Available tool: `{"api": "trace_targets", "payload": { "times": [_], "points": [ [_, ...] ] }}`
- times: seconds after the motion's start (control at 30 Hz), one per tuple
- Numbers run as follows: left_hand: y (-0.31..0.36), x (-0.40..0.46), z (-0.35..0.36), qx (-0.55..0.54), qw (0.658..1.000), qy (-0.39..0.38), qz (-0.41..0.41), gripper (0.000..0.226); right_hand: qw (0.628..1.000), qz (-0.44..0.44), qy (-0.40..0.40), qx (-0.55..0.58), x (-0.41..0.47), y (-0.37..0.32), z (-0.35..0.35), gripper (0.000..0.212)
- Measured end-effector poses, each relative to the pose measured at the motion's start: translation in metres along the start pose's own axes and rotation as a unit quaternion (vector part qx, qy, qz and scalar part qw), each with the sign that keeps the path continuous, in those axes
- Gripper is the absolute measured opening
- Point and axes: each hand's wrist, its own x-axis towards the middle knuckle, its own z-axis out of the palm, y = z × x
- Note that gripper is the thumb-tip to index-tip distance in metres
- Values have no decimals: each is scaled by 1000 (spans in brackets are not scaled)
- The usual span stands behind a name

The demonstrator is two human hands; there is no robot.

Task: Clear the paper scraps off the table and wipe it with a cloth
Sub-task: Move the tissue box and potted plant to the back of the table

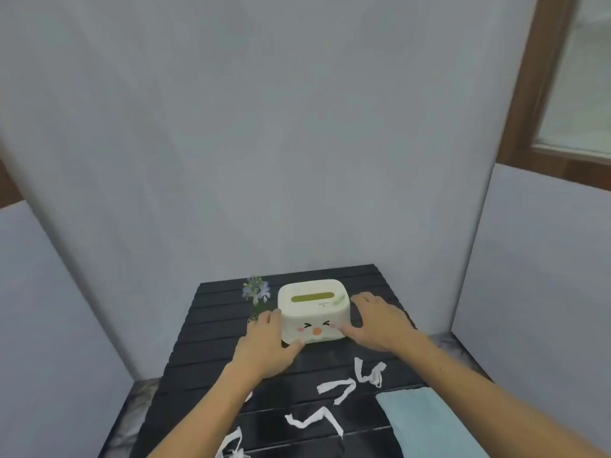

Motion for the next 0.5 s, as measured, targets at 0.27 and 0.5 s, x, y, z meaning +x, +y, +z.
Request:
{"api": "trace_targets", "payload": {
  "times": [0.27, 0.5],
  "points": [
    [-14, 30, 47, -76, 994, 62, -45, 69, 997, 49, -43, 30, 31, 26, 47, 83],
    [-12, 42, 74, -167, 979, 110, -26, 69, 976, 52, -14, 211, 51, 35, 81, 82]
  ]
}}
